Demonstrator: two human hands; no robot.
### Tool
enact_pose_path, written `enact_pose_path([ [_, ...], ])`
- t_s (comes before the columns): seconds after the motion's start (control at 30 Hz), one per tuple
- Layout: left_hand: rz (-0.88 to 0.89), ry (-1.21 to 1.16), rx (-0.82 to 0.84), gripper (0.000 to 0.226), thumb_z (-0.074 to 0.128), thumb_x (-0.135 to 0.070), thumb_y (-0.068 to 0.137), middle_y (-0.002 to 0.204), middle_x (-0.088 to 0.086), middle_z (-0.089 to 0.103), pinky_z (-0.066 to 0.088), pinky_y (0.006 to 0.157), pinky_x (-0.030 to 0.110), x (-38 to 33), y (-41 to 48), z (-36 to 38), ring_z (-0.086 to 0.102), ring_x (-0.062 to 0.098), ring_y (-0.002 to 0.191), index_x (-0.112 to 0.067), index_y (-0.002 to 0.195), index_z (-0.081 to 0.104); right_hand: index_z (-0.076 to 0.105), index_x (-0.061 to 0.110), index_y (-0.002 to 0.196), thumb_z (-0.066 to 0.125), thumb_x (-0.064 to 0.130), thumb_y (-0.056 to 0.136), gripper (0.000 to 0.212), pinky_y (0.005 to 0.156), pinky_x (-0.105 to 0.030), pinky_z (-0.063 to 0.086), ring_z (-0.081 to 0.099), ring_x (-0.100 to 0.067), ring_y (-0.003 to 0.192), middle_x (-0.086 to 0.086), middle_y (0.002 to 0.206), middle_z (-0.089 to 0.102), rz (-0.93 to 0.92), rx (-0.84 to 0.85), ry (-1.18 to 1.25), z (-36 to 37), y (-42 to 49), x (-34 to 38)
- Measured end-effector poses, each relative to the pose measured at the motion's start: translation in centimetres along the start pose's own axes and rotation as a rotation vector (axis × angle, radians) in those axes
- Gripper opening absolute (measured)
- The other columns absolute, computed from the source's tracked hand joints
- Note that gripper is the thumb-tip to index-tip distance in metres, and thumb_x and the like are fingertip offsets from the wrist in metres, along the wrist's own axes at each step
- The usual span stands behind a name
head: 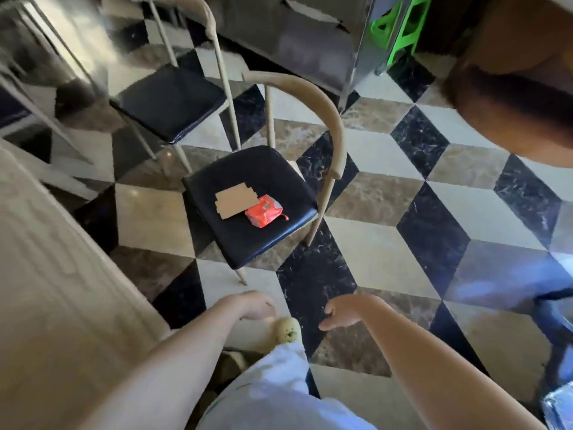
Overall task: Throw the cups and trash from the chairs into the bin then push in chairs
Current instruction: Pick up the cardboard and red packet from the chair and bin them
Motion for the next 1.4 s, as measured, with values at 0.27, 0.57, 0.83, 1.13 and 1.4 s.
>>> enact_pose_path([
  [0.27, -0.073, -0.184, -0.130, 0.037, 0.038, -0.023, 0.098, 0.133, 0.016, 0.055, 0.042, 0.095, 0.038, 3.6, 2.8, -9.6, 0.056, 0.031, 0.110, 0.003, 0.114, 0.058, 0.035, 0.013, 0.146, 0.044, 0.058, 0.092, 0.071, 0.110, -0.038, 0.029, 0.032, -0.025, 0.140, -0.005, 0.153, 0.034, -0.111, -0.016, -0.175, -13.5, 5.2, 2.4],
  [0.57, -0.257, -0.485, -0.200, 0.032, 0.037, -0.035, 0.099, 0.066, 0.007, 0.042, 0.030, 0.055, 0.033, 7.9, 6.7, -14.6, 0.042, 0.026, 0.058, -0.013, 0.077, 0.047, 0.055, 0.011, 0.127, 0.050, 0.051, 0.091, 0.054, 0.092, -0.032, 0.038, 0.051, -0.029, 0.120, -0.011, 0.135, 0.054, -0.239, 0.007, -0.398, -25.3, 13.9, 6.1],
  [0.83, -0.297, -0.571, -0.210, 0.037, 0.038, -0.036, 0.098, 0.116, 0.006, 0.061, 0.045, 0.084, 0.033, 9.9, 14.2, -17.8, 0.057, 0.022, 0.104, -0.016, 0.124, 0.054, 0.054, 0.011, 0.127, 0.049, 0.044, 0.094, 0.047, 0.099, -0.034, 0.041, 0.054, -0.028, 0.117, -0.009, 0.130, 0.058, -0.215, 0.082, -0.377, -30.8, 23.5, 7.4],
  [1.13, -0.486, -0.300, -0.663, 0.066, 0.036, -0.044, 0.098, 0.162, 0.008, 0.002, 0.016, 0.116, 0.051, 16.4, 22.6, -22.6, 0.005, 0.026, 0.148, -0.025, 0.152, 0.002, 0.012, 0.012, 0.150, 0.039, 0.047, 0.097, 0.069, 0.114, -0.045, 0.019, 0.014, -0.031, 0.143, -0.013, 0.159, 0.008, -0.110, -0.385, -0.198, -31.5, 33.5, 6.8],
  [1.4, -0.666, -0.562, -0.805, 0.074, 0.038, -0.048, 0.096, 0.161, 0.012, 0.000, 0.011, 0.119, 0.048, 20.0, 26.5, -20.2, 0.000, 0.028, 0.148, -0.018, 0.152, -0.001, 0.009, 0.015, 0.152, 0.049, 0.043, 0.094, 0.076, 0.118, -0.041, 0.004, 0.003, -0.025, 0.148, -0.009, 0.161, -0.003, -0.109, -0.583, -0.055, -26.0, 36.0, 7.2],
])
Point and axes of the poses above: each hand's wrist, its own y-axis towards the middle knuckle, its own z-axis out of the palm, x = y × z, the point moved 8 cm from there along y, towards the middle knuckle
